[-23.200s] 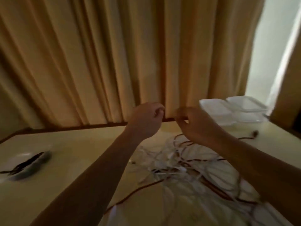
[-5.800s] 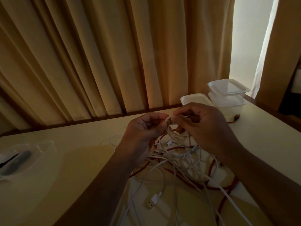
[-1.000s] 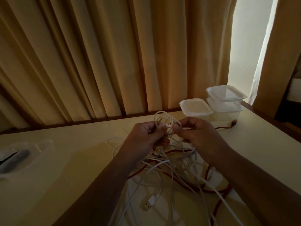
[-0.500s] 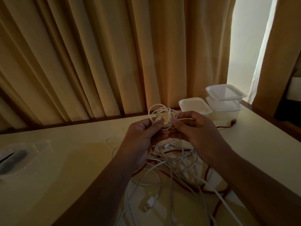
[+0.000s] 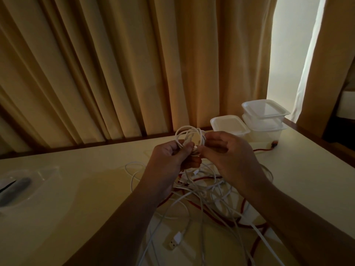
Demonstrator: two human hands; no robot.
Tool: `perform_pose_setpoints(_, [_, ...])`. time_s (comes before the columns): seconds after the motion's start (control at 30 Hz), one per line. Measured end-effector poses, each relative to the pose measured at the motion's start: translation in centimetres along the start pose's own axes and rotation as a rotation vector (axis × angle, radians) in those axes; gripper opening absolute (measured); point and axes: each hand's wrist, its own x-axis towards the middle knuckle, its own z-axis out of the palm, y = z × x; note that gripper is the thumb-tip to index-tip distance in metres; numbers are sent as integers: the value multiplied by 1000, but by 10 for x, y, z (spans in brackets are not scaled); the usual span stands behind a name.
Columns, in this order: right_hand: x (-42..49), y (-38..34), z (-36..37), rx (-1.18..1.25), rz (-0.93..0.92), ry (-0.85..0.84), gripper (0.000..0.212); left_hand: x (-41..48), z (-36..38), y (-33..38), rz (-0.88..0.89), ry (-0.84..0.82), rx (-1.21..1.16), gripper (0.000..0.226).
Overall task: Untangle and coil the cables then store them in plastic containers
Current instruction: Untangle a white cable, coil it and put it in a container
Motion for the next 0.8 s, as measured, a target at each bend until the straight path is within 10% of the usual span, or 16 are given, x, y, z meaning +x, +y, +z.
perform_pose_setpoints(0.3, [8, 5, 2, 433, 242, -64, 20, 0, 0, 5, -25, -28, 9, 15])
perform_pose_setpoints(0.8, [13, 4, -6, 443, 275, -254, 20, 6, -10, 6, -34, -69, -41, 17])
